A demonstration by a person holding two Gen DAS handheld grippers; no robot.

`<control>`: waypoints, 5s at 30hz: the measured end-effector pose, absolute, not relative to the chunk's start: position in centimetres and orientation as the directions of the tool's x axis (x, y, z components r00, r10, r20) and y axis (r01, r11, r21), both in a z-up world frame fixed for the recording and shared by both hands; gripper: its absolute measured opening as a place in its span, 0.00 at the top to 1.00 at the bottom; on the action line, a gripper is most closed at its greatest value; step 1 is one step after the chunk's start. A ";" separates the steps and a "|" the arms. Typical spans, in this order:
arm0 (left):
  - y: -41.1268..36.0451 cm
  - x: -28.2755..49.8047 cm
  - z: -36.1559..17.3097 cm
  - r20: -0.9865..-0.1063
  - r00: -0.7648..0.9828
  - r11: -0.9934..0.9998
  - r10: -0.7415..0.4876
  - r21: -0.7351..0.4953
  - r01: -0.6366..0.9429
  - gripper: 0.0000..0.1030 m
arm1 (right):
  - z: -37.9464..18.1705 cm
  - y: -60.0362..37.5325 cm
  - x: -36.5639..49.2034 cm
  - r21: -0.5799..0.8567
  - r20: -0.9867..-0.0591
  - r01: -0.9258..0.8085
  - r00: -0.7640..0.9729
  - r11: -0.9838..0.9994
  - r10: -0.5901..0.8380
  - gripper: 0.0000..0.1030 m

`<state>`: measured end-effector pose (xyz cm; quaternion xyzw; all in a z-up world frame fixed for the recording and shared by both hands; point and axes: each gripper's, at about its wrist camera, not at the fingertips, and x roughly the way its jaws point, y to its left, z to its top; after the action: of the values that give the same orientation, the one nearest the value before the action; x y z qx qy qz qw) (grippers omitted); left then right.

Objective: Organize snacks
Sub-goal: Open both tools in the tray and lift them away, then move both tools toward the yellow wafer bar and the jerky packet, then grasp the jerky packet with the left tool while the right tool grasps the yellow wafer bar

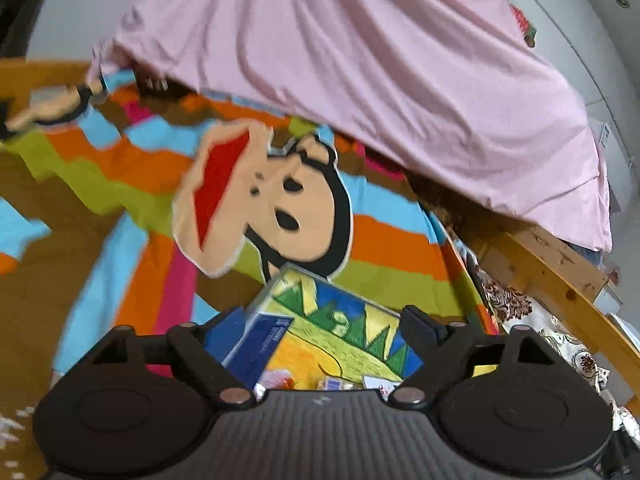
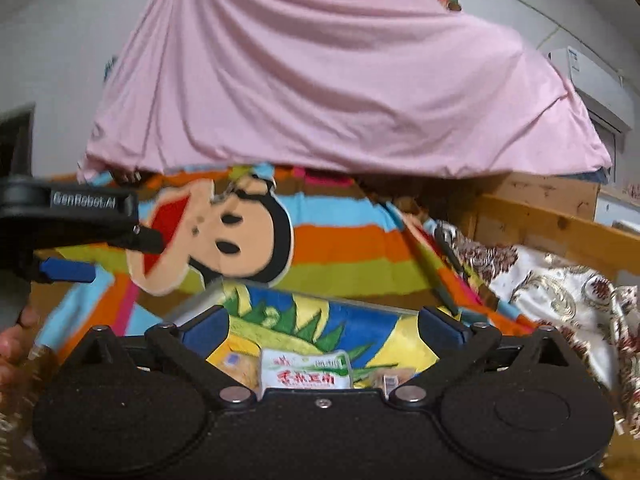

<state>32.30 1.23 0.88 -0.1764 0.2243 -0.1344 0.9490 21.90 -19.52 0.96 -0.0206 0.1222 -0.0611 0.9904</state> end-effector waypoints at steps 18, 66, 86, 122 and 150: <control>2.9 15.2 5.7 -0.315 0.912 0.940 -0.262 -0.297 0.167 0.01 | 5.5 -21.5 3.4 0.121 -0.073 0.068 0.996 0.990 -0.059 0.01; 3.5 12.5 -1.6 -0.635 0.749 0.982 -0.187 -0.091 0.167 0.01 | -3.4 -18.3 2.4 0.153 -0.647 0.179 0.762 0.972 -0.038 0.01; 5.1 27.3 -6.6 -0.669 0.713 0.976 -0.208 -0.090 0.200 0.01 | -6.8 -11.7 13.7 0.075 -0.660 0.057 0.751 0.996 0.007 0.01; 0.9 24.1 -7.3 -0.801 0.445 0.781 -0.401 -0.045 0.623 0.01 | -9.8 -17.8 14.8 -0.041 -0.745 0.201 0.647 0.979 -0.164 0.01; -1.3 26.1 -8.1 -0.770 0.505 0.793 -0.390 -0.002 0.609 0.35 | -8.5 -17.1 17.7 -0.055 -0.791 -0.188 0.607 0.981 0.072 0.39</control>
<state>26.07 -1.33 -8.13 0.1356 0.4032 -0.2913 0.8568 17.72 -17.09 -8.53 -0.0665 0.4372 0.0728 0.8940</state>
